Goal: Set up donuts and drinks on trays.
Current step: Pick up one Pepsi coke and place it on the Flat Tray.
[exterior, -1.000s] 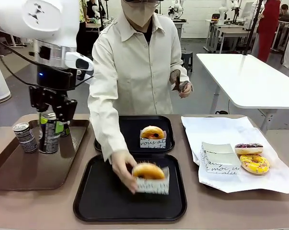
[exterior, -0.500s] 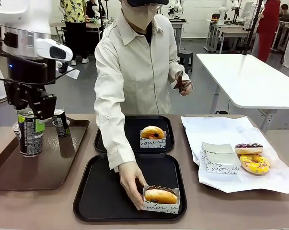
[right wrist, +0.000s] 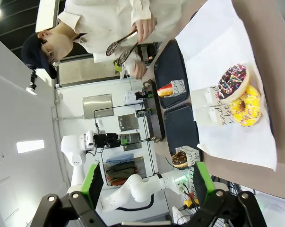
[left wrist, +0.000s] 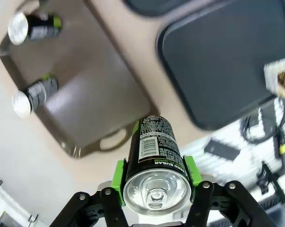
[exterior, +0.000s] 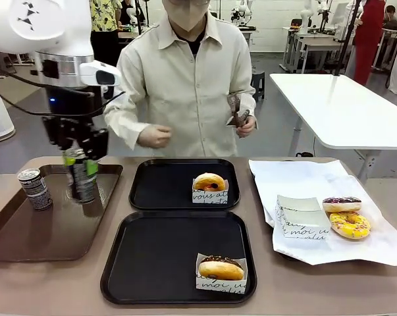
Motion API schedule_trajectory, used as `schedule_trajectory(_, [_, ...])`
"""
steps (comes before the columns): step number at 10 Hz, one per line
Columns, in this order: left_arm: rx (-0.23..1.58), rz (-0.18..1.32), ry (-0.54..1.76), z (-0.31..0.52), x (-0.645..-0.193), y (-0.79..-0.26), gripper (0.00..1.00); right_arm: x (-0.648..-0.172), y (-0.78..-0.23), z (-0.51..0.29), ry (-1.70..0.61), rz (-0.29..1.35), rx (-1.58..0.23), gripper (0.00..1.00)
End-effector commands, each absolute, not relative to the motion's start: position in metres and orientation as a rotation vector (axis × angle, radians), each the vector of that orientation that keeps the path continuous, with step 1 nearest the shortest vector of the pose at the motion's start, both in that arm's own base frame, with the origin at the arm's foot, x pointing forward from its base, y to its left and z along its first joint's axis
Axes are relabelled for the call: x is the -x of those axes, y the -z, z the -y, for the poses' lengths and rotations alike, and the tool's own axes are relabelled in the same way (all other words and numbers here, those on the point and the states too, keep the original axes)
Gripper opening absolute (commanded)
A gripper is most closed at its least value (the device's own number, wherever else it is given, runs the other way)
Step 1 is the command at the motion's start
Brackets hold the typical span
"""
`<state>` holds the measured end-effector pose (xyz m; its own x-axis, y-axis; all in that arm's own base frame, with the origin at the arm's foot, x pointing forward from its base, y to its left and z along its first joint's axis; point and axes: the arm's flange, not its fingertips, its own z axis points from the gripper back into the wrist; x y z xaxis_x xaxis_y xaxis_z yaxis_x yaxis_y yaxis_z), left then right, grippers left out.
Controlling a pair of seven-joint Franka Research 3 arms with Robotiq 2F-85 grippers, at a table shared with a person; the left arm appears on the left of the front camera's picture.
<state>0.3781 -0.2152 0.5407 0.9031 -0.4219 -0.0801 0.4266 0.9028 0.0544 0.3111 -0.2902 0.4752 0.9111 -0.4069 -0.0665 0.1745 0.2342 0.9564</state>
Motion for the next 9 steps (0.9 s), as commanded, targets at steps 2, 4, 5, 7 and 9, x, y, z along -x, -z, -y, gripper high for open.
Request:
schedule_trajectory(2, [-0.011,0.065,0.434,0.263,-0.432,-0.513,0.59,-0.311,-0.476,0.291,0.4,0.223,-1.29,1.0])
schedule_trajectory(4, [0.003,0.062,0.427,0.291,-0.474,-0.487,0.59,-0.311,-0.476,0.291,0.4,0.223,-1.29,1.0])
schedule_trajectory(5, [0.011,0.106,0.462,0.3,-0.487,-0.475,0.59,-0.311,-0.476,0.291,0.4,0.223,-1.29,1.0])
schedule_trajectory(7, [0.019,0.118,0.435,0.314,-0.508,-0.453,0.59,-0.311,-0.476,0.291,0.4,0.223,-1.29,1.0])
schedule_trajectory(9, [0.022,0.112,0.43,0.317,-0.521,-0.44,0.59,-0.311,-0.476,0.291,0.4,0.223,-1.29,1.0])
